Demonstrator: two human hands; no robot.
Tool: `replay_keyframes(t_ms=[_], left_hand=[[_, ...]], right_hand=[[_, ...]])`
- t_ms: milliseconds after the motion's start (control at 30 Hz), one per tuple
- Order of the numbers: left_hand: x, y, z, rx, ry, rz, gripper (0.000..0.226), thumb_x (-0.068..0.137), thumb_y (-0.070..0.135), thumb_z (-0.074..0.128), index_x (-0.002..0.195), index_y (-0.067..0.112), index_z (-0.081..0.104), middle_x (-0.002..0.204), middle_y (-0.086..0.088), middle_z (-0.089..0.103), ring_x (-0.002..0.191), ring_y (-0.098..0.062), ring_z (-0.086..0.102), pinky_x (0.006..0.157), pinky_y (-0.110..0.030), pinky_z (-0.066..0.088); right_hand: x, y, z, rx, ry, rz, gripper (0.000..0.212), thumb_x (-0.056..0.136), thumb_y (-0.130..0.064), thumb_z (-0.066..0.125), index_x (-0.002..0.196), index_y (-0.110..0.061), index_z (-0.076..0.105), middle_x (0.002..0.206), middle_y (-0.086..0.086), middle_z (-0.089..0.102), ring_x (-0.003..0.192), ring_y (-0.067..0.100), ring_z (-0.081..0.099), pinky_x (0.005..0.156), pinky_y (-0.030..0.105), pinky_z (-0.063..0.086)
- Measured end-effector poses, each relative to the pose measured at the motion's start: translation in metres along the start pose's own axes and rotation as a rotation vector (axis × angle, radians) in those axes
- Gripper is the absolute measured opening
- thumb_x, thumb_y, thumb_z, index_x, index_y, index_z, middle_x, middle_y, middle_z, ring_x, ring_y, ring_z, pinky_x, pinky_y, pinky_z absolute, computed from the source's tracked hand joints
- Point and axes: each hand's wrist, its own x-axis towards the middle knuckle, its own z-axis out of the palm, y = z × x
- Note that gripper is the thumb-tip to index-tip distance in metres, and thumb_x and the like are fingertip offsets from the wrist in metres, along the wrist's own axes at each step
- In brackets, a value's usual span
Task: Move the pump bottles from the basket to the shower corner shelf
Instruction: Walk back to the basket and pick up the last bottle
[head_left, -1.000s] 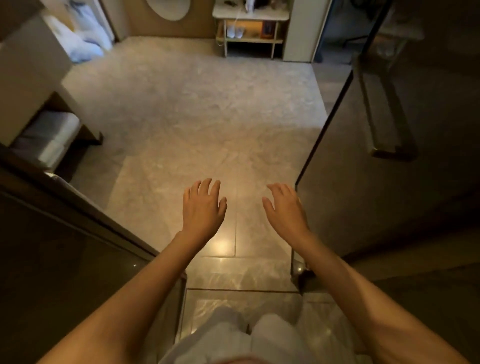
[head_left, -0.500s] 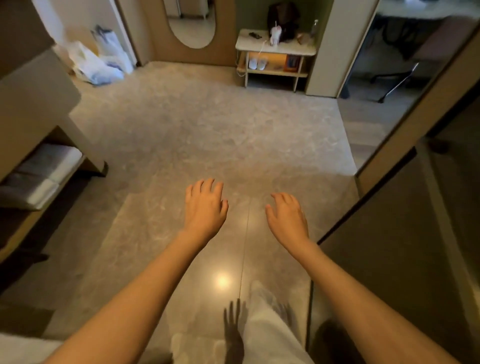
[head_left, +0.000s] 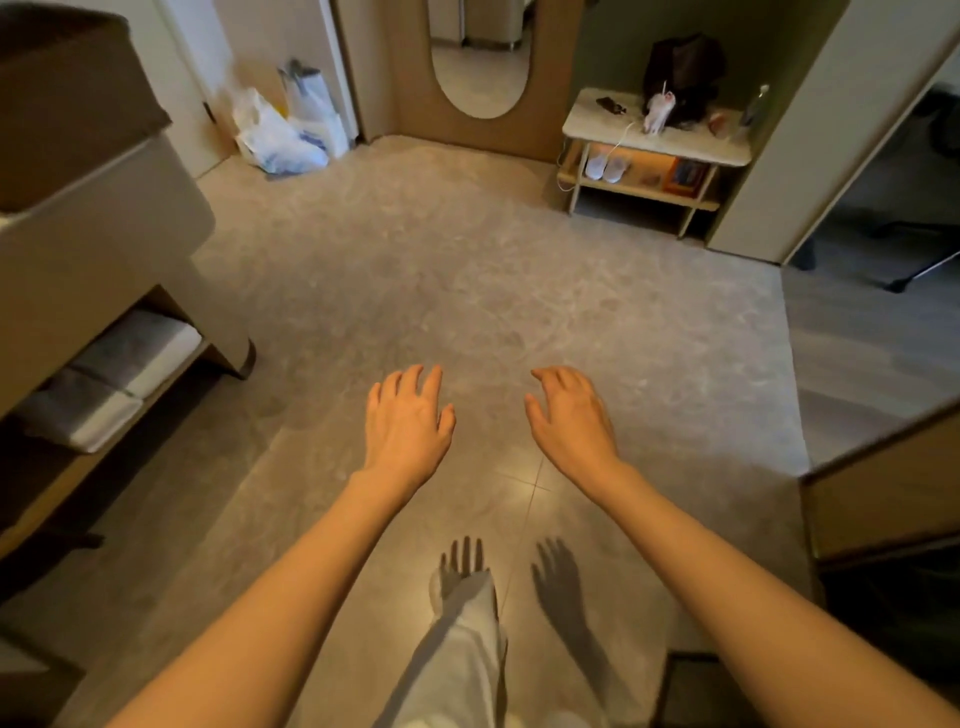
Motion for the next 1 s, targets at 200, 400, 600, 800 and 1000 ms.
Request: replay_keyframes(t_ms=[200,400,600,800,1000], left_hand=[[0.144,-0.034,-0.014,0.004,0.056,-0.032,0.058,0.093,0.038,0.043,0.144,0.014,0.032,0.145,-0.012,0.041,0.132,-0.031,0.037,0.109,-0.041,0.027],[0.267,-0.067,-0.035,-0.012,0.052,-0.055,0.054,0.092,0.037,0.044,0.141,0.014,0.037,0.144,-0.012,0.042,0.133,-0.03,0.035,0.11,-0.043,0.025],[0.351,-0.121,-0.015,-0.022,-0.03,-0.164,0.054,0.092,0.036,0.044,0.141,0.014,0.037,0.145,-0.012,0.042,0.131,-0.03,0.038,0.106,-0.038,0.027],[0.466,-0.162,-0.003,-0.039,-0.092,-0.315,0.054,0.093,0.035,0.043,0.143,0.017,0.034,0.149,-0.01,0.036,0.135,-0.029,0.033,0.109,-0.04,0.026],[0.575,-0.215,-0.042,0.009,-0.033,-0.478,0.053,0.097,0.036,0.038,0.145,0.017,0.029,0.151,-0.009,0.033,0.138,-0.029,0.029,0.112,-0.045,0.024]], right_hand=[[0.155,-0.011,-0.013,-0.036,0.065,-0.047,0.043,0.095,-0.023,0.045,0.134,-0.005,0.047,0.135,0.018,0.05,0.13,0.033,0.038,0.11,0.038,0.028],[0.29,-0.04,-0.013,-0.027,0.084,-0.115,0.042,0.096,-0.026,0.045,0.133,-0.005,0.049,0.134,0.016,0.051,0.128,0.031,0.041,0.109,0.038,0.031],[0.384,-0.052,0.042,-0.097,-0.102,-0.147,0.047,0.098,-0.032,0.038,0.14,-0.011,0.04,0.147,0.014,0.039,0.138,0.03,0.031,0.113,0.04,0.028],[0.534,-0.057,0.075,-0.129,-0.138,-0.291,0.046,0.097,-0.028,0.043,0.137,-0.005,0.044,0.142,0.019,0.045,0.136,0.032,0.035,0.109,0.04,0.031],[0.69,-0.109,0.082,-0.098,-0.223,-0.432,0.048,0.097,-0.032,0.043,0.139,-0.01,0.038,0.146,0.014,0.039,0.139,0.03,0.029,0.111,0.042,0.032]])
